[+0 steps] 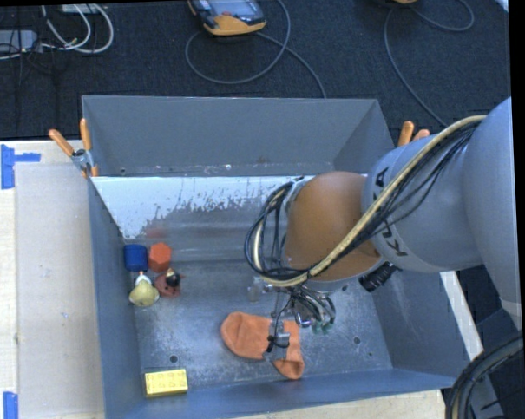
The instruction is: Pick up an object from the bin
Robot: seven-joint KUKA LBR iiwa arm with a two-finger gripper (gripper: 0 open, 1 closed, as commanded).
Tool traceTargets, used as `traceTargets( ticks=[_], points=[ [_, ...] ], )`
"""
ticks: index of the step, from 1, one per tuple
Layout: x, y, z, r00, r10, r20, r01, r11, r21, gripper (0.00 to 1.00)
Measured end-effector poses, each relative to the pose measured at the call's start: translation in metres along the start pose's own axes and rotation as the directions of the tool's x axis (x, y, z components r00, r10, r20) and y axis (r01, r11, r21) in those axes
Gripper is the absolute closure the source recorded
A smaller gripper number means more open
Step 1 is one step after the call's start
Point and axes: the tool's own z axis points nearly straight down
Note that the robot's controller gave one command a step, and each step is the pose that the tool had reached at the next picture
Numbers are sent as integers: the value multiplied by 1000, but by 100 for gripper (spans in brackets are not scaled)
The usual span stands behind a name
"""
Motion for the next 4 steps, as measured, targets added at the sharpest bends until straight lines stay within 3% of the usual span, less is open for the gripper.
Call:
traceTargets(
  ticks=[1, 4],
  points=[
    [43, -25, 32, 958, 285, 2, -285, 958, -1, 100],
    [30, -31, 14, 961, 277, 0, -277, 961, 0, 100]
  ],
)
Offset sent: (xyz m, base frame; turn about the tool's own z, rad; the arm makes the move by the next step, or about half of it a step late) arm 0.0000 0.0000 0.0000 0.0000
